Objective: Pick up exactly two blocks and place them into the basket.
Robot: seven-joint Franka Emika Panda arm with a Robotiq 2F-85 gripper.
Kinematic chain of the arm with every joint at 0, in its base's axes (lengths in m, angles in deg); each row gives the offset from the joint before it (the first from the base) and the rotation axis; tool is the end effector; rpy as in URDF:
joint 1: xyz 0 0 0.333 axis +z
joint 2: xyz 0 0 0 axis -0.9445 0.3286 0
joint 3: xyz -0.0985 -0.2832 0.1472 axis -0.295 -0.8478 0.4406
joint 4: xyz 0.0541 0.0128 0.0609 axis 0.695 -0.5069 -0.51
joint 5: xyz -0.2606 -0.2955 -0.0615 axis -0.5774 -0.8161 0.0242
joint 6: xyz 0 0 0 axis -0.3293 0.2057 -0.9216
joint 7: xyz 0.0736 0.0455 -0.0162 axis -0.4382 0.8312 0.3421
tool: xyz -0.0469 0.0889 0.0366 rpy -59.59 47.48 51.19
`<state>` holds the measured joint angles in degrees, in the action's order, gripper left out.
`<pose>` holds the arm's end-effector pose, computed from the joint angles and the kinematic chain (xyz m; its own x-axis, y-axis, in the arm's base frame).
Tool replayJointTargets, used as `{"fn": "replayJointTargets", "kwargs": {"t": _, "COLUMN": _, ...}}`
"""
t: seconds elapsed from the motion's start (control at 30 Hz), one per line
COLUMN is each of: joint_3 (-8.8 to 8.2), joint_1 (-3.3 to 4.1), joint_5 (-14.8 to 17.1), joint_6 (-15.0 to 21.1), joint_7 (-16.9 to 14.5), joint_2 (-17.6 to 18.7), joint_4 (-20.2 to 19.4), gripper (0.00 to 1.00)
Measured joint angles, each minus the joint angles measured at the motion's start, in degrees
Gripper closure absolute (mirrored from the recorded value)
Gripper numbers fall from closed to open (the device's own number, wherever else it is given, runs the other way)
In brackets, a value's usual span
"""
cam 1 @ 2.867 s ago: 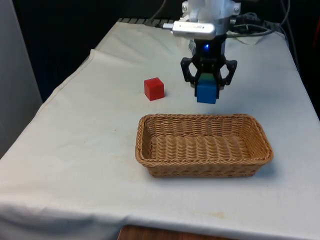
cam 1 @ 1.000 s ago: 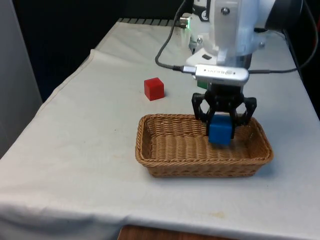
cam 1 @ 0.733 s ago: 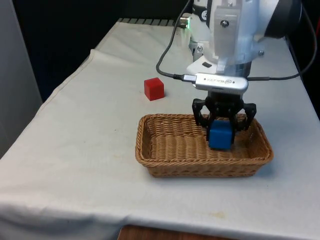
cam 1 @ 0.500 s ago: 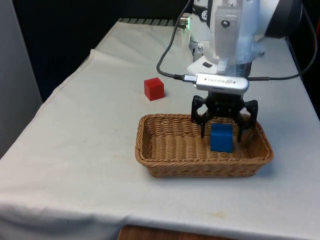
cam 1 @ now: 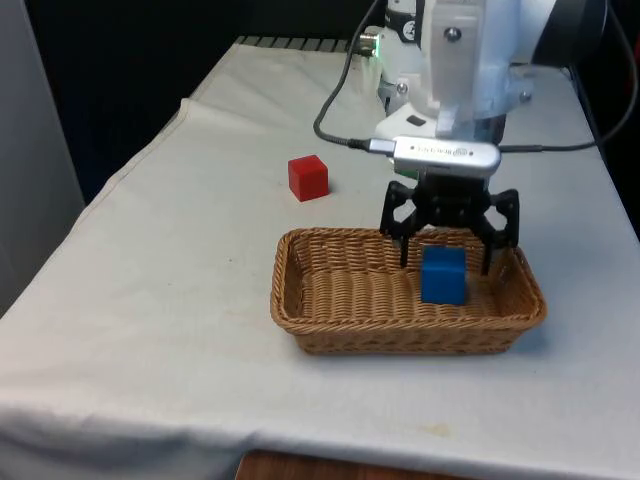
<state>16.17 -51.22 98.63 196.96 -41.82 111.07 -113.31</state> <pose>0.7383 0.0672 0.2191 0.9978 -0.0382 0.0536 -0.0389 -0.9992 0.0120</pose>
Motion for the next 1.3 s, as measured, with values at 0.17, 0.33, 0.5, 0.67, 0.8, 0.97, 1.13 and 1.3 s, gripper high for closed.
{"fn": "replayJointTargets", "kwargs": {"t": 0.17, "joint_3": -0.11, "joint_1": 0.29, "joint_5": -0.69, "joint_6": -2.18, "joint_7": 0.06, "joint_2": -3.67, "joint_4": -1.95, "gripper": 0.0}}
{"fn": "replayJointTargets", "kwargs": {"t": 0.33, "joint_3": -0.11, "joint_1": 0.69, "joint_5": -1.43, "joint_6": -2.23, "joint_7": 0.17, "joint_2": -7.22, "joint_4": -5.21, "gripper": 0.0}}
{"fn": "replayJointTargets", "kwargs": {"t": 0.5, "joint_3": -0.06, "joint_1": 1.03, "joint_5": -2.46, "joint_6": -2.52, "joint_7": 0.34, "joint_2": -10.71, "joint_4": -8.25, "gripper": 0.0}}
{"fn": "replayJointTargets", "kwargs": {"t": 0.67, "joint_3": 0.0, "joint_1": 1.43, "joint_5": -3.44, "joint_6": -2.98, "joint_7": 0.69, "joint_2": -14.32, "joint_4": -11.29, "gripper": 0.0}}
{"fn": "replayJointTargets", "kwargs": {"t": 0.8, "joint_3": 0.06, "joint_1": 1.83, "joint_5": -4.47, "joint_6": -3.27, "joint_7": 1.09, "joint_2": -18.11, "joint_4": -14.61, "gripper": 0.0}}
{"fn": "replayJointTargets", "kwargs": {"t": 0.97, "joint_3": 0.17, "joint_1": 2.06, "joint_5": -5.04, "joint_6": -3.27, "joint_7": 1.32, "joint_2": -20.23, "joint_4": -16.67, "gripper": 0.0}}
{"fn": "replayJointTargets", "kwargs": {"t": 1.13, "joint_3": 0.46, "joint_1": 2.29, "joint_5": -6.13, "joint_6": -3.27, "joint_7": 1.6, "joint_2": -24.24, "joint_4": -20.74, "gripper": 0.0}}
{"fn": "replayJointTargets", "kwargs": {"t": 1.3, "joint_3": 0.86, "joint_1": 2.35, "joint_5": -7.22, "joint_6": -3.27, "joint_7": 2.01, "joint_2": -27.56, "joint_4": -24.01, "gripper": 0.0}}
